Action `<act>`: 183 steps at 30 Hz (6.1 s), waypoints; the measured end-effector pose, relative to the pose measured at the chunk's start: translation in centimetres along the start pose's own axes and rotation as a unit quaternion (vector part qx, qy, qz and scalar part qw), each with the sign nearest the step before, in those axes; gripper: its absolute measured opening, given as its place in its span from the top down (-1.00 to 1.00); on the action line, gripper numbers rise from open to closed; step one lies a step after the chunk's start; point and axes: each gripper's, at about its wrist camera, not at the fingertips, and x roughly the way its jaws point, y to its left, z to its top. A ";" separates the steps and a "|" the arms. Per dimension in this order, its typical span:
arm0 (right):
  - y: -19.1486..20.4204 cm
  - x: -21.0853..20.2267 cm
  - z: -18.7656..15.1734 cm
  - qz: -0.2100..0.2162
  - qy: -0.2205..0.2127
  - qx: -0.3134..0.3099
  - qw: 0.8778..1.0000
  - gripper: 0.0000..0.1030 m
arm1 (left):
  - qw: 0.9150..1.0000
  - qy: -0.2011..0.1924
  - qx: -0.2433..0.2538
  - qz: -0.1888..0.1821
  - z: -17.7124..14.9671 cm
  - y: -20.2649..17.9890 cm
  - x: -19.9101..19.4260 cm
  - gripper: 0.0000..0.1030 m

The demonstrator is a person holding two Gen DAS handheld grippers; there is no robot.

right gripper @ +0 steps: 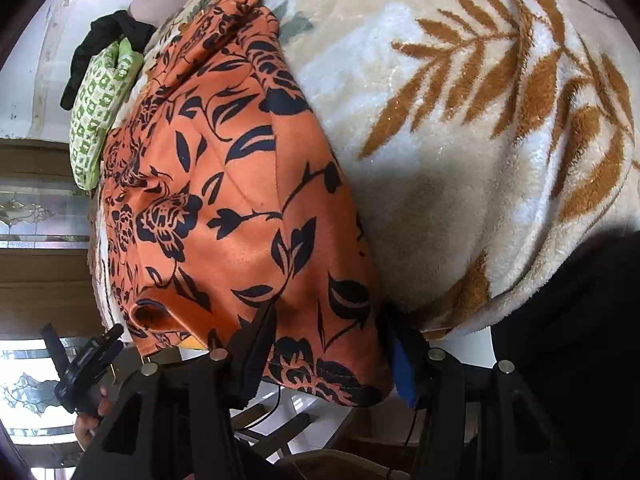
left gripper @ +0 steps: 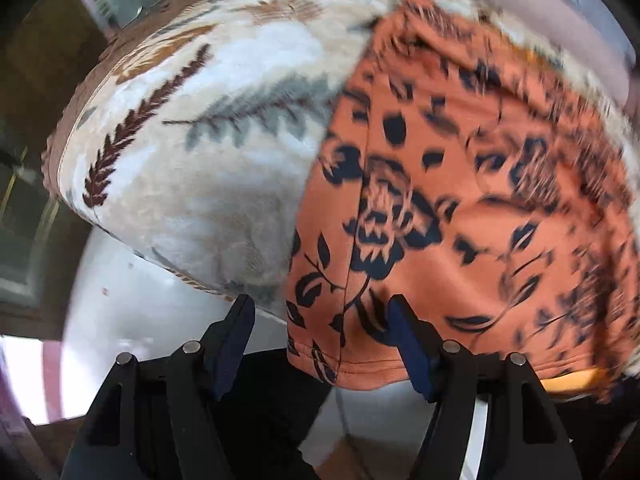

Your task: Fold small clothes

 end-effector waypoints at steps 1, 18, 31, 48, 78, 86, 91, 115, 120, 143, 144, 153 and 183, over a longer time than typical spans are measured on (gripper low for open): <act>-0.1 0.0 0.0 -0.001 0.000 0.000 1.000 -0.08 | 1.000 0.004 -0.003 0.002 -0.2 -0.1 0.6 -0.35; -0.5 -0.2 0.3 0.017 0.010 0.011 1.000 -0.08 | 0.979 -0.081 -0.105 -0.155 1.3 9.6 -6.7 0.90; 2.3 -0.9 -0.2 -0.012 0.004 -0.056 0.998 0.86 | 0.966 -0.052 -0.116 -0.226 0.2 10.0 -6.8 0.90; 11.7 -11.4 17.7 0.159 -0.148 -0.053 0.975 0.87 | 0.956 -0.070 -0.107 -0.263 22.5 6.8 -9.3 0.90; 7.9 -3.5 33.2 0.246 -0.222 0.067 0.941 -0.50 | 0.978 -0.093 -0.075 -0.169 33.7 -5.1 4.1 0.51; 6.0 -2.8 33.9 0.227 -0.216 0.062 0.948 -0.50 | 0.977 -0.125 -0.031 -0.167 34.5 -6.0 1.1 0.86; 8.3 -1.8 35.2 0.134 -0.206 0.012 0.969 -0.50 | 0.973 -0.141 -0.039 -0.177 35.7 -5.9 -0.2 0.87; 7.2 -0.5 37.8 0.072 -0.261 0.102 0.957 0.79 | 0.964 -0.233 -0.059 -0.111 32.6 -3.0 -4.5 0.09; 10.8 -4.2 34.0 0.091 -0.274 0.008 0.957 0.78 | 0.963 -0.223 -0.091 -0.122 25.4 -2.4 -6.6 -0.23; 35.8 10.0 19.8 0.012 -0.091 -0.332 0.939 0.77 | 0.965 -0.160 -0.206 -0.038 25.3 5.6 0.1 -0.24; 37.8 11.4 19.8 0.026 -0.075 -0.335 0.939 0.77 | 0.966 -0.148 -0.208 -0.046 25.2 5.9 0.4 -0.24; 44.7 23.9 25.6 0.004 -0.046 -0.268 0.962 0.77 | 0.963 -0.108 -0.223 -0.103 24.6 6.5 1.5 -0.24; 21.2 3.8 15.9 -0.045 -0.170 -0.226 0.958 0.76 | 0.982 -0.131 -0.113 -0.080 18.6 3.0 -0.4 -0.63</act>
